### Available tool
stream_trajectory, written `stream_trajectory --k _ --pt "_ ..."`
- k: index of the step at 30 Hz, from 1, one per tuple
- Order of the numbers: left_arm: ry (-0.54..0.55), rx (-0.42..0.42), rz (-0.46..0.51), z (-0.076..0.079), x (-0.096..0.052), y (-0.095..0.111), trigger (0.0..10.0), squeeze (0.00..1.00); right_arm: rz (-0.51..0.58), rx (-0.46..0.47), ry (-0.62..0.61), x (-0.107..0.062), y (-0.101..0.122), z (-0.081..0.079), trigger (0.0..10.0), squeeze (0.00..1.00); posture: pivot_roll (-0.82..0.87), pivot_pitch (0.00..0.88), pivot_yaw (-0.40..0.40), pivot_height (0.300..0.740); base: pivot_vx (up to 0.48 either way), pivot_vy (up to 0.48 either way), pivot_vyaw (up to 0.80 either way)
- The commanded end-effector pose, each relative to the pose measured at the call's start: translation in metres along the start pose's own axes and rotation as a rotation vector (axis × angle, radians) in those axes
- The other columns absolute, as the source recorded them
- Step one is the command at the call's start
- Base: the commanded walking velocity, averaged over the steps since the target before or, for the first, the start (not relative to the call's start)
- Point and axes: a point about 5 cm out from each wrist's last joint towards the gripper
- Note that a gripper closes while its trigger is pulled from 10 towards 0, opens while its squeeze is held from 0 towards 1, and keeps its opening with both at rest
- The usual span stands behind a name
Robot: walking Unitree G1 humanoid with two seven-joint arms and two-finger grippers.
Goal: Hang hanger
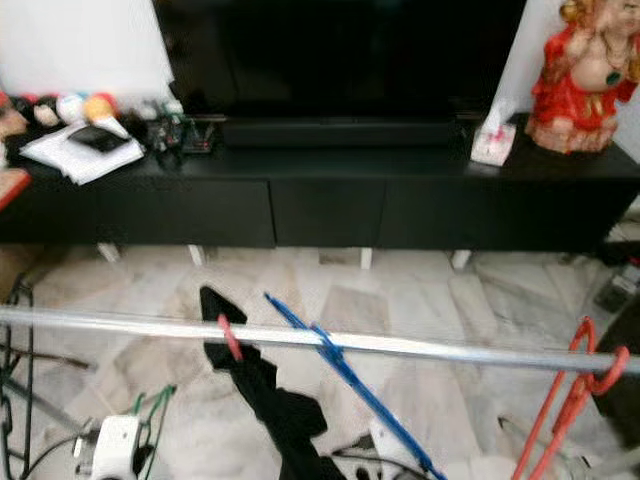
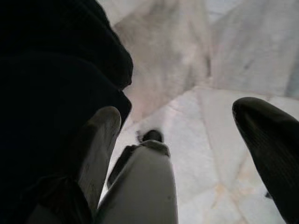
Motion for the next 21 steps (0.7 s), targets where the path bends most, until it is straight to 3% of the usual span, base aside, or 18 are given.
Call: stream_trajectory --k 1,7,9,14,15,21 --pt "0.001 0.026 0.023 0.001 -0.003 -0.002 10.0 0.00 -0.009 -0.004 -0.016 -0.001 -0.003 0.006 10.0 0.00 -0.04 0.000 0.054 0.740 0.000 0.000 0.00" --pt "0.047 0.035 0.180 -0.005 -0.013 0.005 10.0 0.00 -0.011 -0.006 -0.015 -0.001 -0.002 0.006 10.0 0.00 -0.03 0.000 0.053 0.740 0.000 0.000 0.00" --pt "0.065 0.059 0.280 -0.007 -0.025 0.009 10.0 0.00 -0.012 -0.012 -0.014 -0.001 -0.002 0.006 10.0 0.00 -0.03 0.000 0.050 0.740 0.000 0.000 0.00" --pt "0.040 0.101 0.372 -0.007 -0.034 0.019 10.0 0.00 -0.011 -0.017 -0.013 -0.001 -0.001 0.007 10.0 0.00 -0.02 0.004 0.047 0.740 0.000 0.000 0.00" --pt "-0.001 0.167 0.442 -0.004 -0.041 0.028 10.0 0.00 -0.011 -0.036 -0.013 -0.001 0.000 0.007 10.0 0.00 -0.02 0.008 0.046 0.740 0.000 0.000 0.00" --pt "-0.106 0.316 0.544 -0.006 -0.057 0.046 10.0 0.00 -0.013 -0.042 -0.012 -0.001 0.000 0.008 10.0 0.00 -0.02 0.012 0.047 0.740 0.000 0.000 0.00"
Point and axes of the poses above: a point about 5 cm out from each wrist's last joint towards the gripper, its own x axis pointing out of the wrist towards the gripper, its own y axis along the axis of the wrist's last joint, z = x × y, and after that the axes turned 11 degrees about x, right-handed
